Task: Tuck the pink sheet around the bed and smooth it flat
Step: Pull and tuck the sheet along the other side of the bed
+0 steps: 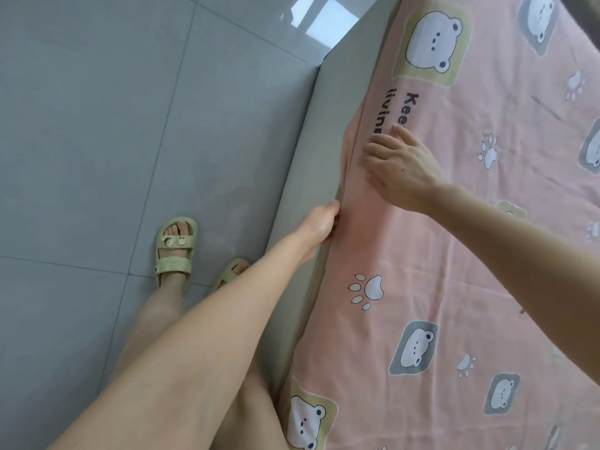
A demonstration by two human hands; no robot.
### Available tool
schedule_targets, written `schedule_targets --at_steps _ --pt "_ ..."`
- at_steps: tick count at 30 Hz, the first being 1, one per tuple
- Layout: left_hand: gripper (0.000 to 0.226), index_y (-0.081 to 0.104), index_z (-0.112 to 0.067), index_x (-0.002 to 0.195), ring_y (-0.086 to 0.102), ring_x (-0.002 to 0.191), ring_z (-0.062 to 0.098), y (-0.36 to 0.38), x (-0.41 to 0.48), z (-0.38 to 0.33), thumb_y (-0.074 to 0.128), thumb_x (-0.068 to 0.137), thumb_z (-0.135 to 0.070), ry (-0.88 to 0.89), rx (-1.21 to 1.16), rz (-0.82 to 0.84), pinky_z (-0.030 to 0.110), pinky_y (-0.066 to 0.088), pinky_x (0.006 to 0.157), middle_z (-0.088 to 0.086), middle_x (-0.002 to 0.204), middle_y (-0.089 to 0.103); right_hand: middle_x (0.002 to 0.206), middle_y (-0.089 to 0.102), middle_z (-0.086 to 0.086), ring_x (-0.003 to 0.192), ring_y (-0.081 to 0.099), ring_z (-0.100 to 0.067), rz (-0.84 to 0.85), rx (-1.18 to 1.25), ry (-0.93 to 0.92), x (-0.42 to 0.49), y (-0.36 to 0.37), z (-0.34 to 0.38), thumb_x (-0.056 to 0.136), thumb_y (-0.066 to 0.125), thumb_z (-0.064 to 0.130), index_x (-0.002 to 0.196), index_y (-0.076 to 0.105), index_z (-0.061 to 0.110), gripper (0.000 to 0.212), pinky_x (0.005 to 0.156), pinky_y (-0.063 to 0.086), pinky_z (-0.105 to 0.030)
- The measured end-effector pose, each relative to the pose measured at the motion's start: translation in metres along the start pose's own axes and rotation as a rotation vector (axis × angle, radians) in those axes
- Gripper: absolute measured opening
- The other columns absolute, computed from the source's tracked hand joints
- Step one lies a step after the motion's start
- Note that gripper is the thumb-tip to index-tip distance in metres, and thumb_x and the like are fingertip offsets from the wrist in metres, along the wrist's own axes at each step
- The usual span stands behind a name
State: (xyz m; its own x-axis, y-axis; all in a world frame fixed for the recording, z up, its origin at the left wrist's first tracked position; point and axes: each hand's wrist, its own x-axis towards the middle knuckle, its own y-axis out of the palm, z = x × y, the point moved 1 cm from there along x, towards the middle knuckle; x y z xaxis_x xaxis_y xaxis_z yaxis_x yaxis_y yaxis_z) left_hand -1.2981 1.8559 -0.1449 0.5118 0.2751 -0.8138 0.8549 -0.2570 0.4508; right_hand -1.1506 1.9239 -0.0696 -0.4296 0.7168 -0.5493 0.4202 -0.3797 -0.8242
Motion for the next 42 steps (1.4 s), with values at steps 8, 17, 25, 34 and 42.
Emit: schedule_targets --at_steps 8,17,25,34,42 --pt "0.038 0.046 -0.012 0.135 0.043 0.129 0.026 -0.004 0.023 -0.078 0.030 0.100 -0.016 0.124 0.150 -0.165 0.038 0.037 0.108 0.016 0.141 0.045 0.094 0.060 0.004 0.105 0.051 -0.019 0.162 -0.088 0.015 0.046 -0.019 -0.052 0.095 0.025 0.027 0.094 0.064 0.016 0.041 0.115 0.010 -0.038" --pt "0.031 0.068 -0.009 0.109 0.058 0.112 0.028 0.007 0.081 -0.097 0.043 0.095 -0.021 0.057 0.170 -0.216 0.038 0.047 0.097 0.015 0.121 0.060 0.095 0.063 0.009 0.095 0.054 -0.017 0.351 -0.155 -0.192 0.109 -0.013 -0.078 0.095 0.032 0.028 0.092 0.067 0.025 0.035 0.103 0.027 -0.036" --pt "0.040 0.074 -0.024 0.073 0.064 0.069 -0.005 0.022 0.093 -0.109 0.042 0.093 -0.012 0.029 -0.046 -0.055 0.008 0.045 0.059 -0.014 0.078 0.072 0.072 0.057 0.008 0.075 0.050 -0.016 0.420 -0.111 -0.243 0.102 -0.024 -0.097 0.089 0.036 0.027 0.062 0.052 0.023 0.031 0.077 0.023 -0.029" --pt "0.061 0.064 -0.019 0.100 0.064 0.090 0.017 0.043 0.125 -0.143 0.018 0.094 -0.059 -0.311 -0.068 0.147 0.023 0.051 0.072 0.002 0.092 0.067 0.093 0.062 0.014 0.099 0.053 -0.012 0.229 0.055 -0.244 0.074 -0.029 -0.117 0.094 0.016 0.034 0.092 0.064 0.028 0.049 0.111 0.013 -0.031" --pt "0.057 0.055 -0.012 0.124 0.057 0.097 0.029 0.019 0.125 -0.167 0.021 0.099 -0.049 -0.096 -0.264 -0.034 0.011 0.046 0.044 0.019 0.103 0.059 0.109 0.068 0.002 0.109 0.059 -0.021 -0.029 0.307 -0.269 0.072 -0.021 -0.127 0.093 0.042 0.020 0.103 0.070 0.016 0.030 0.116 0.021 -0.038"
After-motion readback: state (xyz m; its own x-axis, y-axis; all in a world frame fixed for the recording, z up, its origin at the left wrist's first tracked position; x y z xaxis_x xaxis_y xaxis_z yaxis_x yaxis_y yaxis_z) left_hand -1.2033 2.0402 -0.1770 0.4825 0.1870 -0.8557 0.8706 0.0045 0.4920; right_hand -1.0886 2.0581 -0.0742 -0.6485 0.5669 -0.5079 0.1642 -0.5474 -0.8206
